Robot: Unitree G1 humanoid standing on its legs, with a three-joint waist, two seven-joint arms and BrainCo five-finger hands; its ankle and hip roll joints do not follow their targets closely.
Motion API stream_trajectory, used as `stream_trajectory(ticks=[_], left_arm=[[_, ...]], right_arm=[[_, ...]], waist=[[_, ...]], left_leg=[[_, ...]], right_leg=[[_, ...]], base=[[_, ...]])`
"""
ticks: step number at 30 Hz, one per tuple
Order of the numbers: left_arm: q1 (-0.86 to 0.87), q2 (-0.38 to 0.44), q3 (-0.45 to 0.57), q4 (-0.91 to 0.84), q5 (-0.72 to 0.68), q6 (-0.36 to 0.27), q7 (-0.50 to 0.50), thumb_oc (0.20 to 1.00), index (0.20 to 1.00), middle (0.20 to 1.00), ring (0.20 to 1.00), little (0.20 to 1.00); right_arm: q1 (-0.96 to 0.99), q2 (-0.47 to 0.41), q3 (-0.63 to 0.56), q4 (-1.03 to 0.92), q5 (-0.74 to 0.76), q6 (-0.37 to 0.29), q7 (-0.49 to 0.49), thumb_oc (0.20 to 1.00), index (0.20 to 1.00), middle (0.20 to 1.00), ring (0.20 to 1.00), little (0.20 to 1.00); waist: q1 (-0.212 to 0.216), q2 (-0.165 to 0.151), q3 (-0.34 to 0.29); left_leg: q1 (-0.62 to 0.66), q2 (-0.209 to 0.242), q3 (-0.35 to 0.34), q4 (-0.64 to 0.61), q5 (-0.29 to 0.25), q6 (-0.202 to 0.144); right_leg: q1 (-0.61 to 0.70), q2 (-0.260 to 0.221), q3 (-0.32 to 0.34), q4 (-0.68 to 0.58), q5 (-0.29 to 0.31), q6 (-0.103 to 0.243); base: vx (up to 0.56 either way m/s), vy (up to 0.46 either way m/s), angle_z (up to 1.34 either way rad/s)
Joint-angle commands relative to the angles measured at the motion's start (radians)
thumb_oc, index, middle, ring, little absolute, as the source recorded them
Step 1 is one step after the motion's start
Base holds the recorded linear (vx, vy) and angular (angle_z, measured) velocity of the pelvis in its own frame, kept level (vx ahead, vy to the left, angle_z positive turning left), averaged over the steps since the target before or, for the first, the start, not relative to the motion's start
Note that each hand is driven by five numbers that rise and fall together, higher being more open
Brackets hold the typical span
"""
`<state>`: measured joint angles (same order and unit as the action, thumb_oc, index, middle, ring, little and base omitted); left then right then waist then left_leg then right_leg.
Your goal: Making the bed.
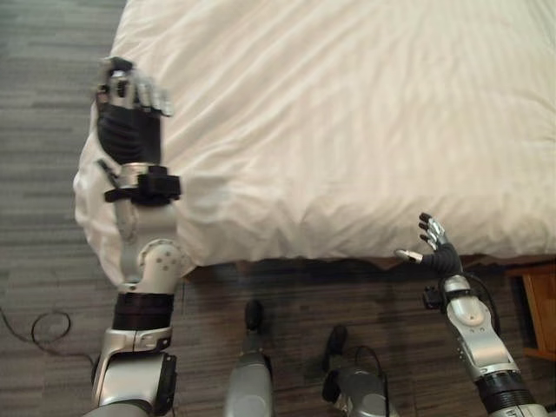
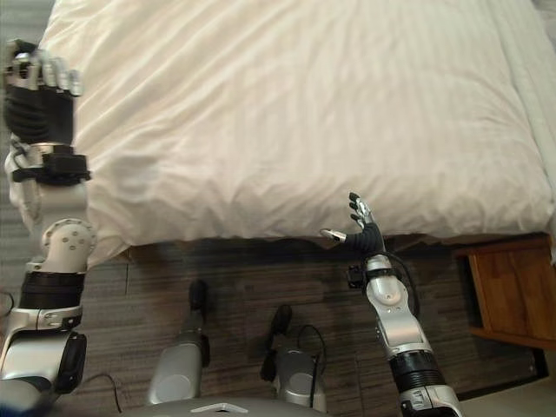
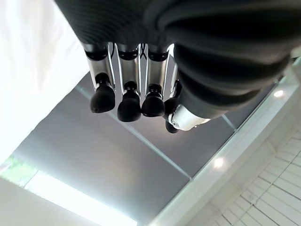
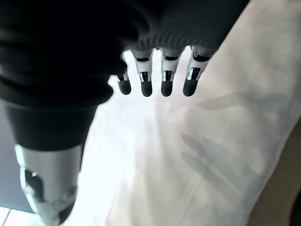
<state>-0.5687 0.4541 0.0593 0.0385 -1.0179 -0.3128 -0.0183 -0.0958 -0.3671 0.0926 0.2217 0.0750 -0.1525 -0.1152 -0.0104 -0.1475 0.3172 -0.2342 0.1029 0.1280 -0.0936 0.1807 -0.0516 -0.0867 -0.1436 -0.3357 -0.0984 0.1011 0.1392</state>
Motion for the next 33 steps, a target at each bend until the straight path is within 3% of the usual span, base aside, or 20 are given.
stream_trajectory(ticks=[1,2,3,4,5,9,11,14,19,21,24,33], left_arm=[[-0.143,0.028,-0.012,0.163,-0.039,-0.042,0.002,0.2,0.2,0.2,0.2,0.2],[-0.146,0.03,-0.012,0.166,-0.041,-0.042,0.001,0.2,0.2,0.2,0.2,0.2],[-0.222,0.05,-0.007,0.349,-0.055,-0.057,0.072,0.2,0.2,0.2,0.2,0.2],[-0.23,0.053,-0.009,0.357,-0.057,-0.058,0.07,0.2,0.2,0.2,0.2,0.2],[-0.337,0.096,-0.011,0.511,-0.05,-0.059,0.136,0.2,0.2,0.2,0.2,0.2],[-0.548,0.234,0.0,0.923,-0.043,0.012,0.23,0.2,0.2,0.2,0.2,0.2],[-0.59,0.264,-0.005,0.998,-0.045,0.029,0.234,0.2,0.2,0.2,0.2,0.2],[-0.64,0.377,-0.003,1.132,-0.01,0.078,0.258,0.2,0.2,0.2,0.2,0.2],[-0.503,0.41,0.113,1.197,-0.012,0.109,0.253,0.2,0.2,0.2,0.2,0.2],[-0.344,0.418,0.23,1.172,-0.025,0.106,0.254,0.2,0.2,0.2,0.2,0.2],[-0.229,0.436,0.309,1.139,-0.03,0.093,0.252,0.2,0.2,0.2,0.2,0.2],[0.234,0.459,0.632,0.997,-0.016,0.029,0.249,0.2,0.2,0.2,0.2,0.2]], right_arm=[[-0.081,0.013,0.057,0.021,-0.041,-0.027,-0.002,1.0,1.0,1.0,1.0,1.0],[-0.083,0.014,0.057,0.022,-0.041,-0.027,-0.002,1.0,1.0,1.0,1.0,1.0],[-0.111,0.015,0.086,0.018,-0.041,-0.028,-0.009,1.0,1.0,1.0,1.0,1.0],[-0.115,0.017,0.085,0.019,-0.041,-0.028,-0.009,1.0,1.0,1.0,1.0,1.0],[-0.136,0.016,0.11,0.025,-0.032,-0.03,-0.023,1.0,1.0,1.0,1.0,1.0],[-0.202,0.004,0.137,0.033,0.006,-0.057,-0.072,1.0,1.0,1.0,1.0,1.0],[-0.212,-0.001,0.138,0.039,0.018,-0.058,-0.086,1.0,1.0,1.0,1.0,1.0],[-0.218,-0.032,0.125,0.042,0.049,-0.066,-0.115,1.0,1.0,1.0,1.0,1.0],[-0.173,-0.041,0.095,-0.002,0.074,-0.068,-0.098,1.0,1.0,1.0,1.0,1.0],[-0.139,-0.053,0.071,-0.026,0.093,-0.072,-0.088,1.0,1.0,1.0,1.0,1.0],[-0.104,-0.061,0.045,-0.04,0.1,-0.076,-0.081,1.0,1.0,1.0,1.0,1.0],[0.089,-0.068,-0.095,-0.096,0.15,-0.102,-0.049,1.0,1.0,1.0,1.0,1.0]], waist=[[-0.004,-0.016,-0.046],[-0.003,-0.017,-0.046],[-0.023,-0.028,-0.037],[-0.023,-0.03,-0.035],[-0.041,-0.043,-0.026],[-0.077,-0.078,0.019],[-0.084,-0.088,0.027],[-0.091,-0.115,0.054],[-0.086,-0.135,0.041],[-0.067,-0.142,0.041],[-0.046,-0.148,0.049],[0.067,-0.173,0.086]], left_leg=[[0.06,0.007,0.023,0.006,-0.167,-0.021],[0.059,0.007,0.024,0.006,-0.167,-0.021],[0.048,0.013,0.029,0.006,-0.16,-0.023],[0.046,0.013,0.029,0.006,-0.16,-0.023],[0.029,0.02,0.028,0.006,-0.152,-0.026],[-0.039,0.043,0.027,0.007,-0.124,-0.037],[-0.058,0.047,0.026,0.008,-0.118,-0.039],[-0.122,0.056,0.013,0.009,-0.104,-0.047],[-0.136,0.053,-0.005,0.007,-0.111,-0.049],[-0.129,0.052,-0.009,0.006,-0.118,-0.048],[-0.13,0.056,-0.015,0.006,-0.12,-0.051],[-0.135,0.057,-0.083,0.006,-0.122,-0.064]], right_leg=[[-0.099,-0.096,0.007,0.011,0.006,0.108],[-0.1,-0.096,0.008,0.011,0.006,0.108],[-0.12,-0.087,0.021,0.011,0.009,0.106],[-0.122,-0.086,0.021,0.011,0.009,0.106],[-0.14,-0.078,0.029,0.011,0.013,0.106],[-0.208,-0.061,0.037,0.011,0.032,0.111],[-0.227,-0.056,0.035,0.011,0.037,0.113],[-0.283,-0.042,0.026,0.011,0.052,0.118],[-0.293,-0.041,0.016,0.011,0.049,0.117],[-0.282,-0.042,0.01,0.011,0.047,0.113],[-0.277,-0.041,0.004,0.011,0.044,0.11],[-0.205,-0.027,-0.071,0.015,0.013,0.096]], base=[[-0.02,0.018,-0.23],[-0.04,0.012,-0.34],[-0.03,0.005,-0.29],[-0.07,-0.005,-0.29],[-0.06,-0.01,-0.19],[-0.08,-0.003,-0.13],[-0.08,-0.002,-0.12],[-0.08,0.016,-0.06],[0.01,0.006,0.04],[0.0,0.0,0.0],[-0.01,-0.012,-0.03],[0.01,-0.091,0.1]])
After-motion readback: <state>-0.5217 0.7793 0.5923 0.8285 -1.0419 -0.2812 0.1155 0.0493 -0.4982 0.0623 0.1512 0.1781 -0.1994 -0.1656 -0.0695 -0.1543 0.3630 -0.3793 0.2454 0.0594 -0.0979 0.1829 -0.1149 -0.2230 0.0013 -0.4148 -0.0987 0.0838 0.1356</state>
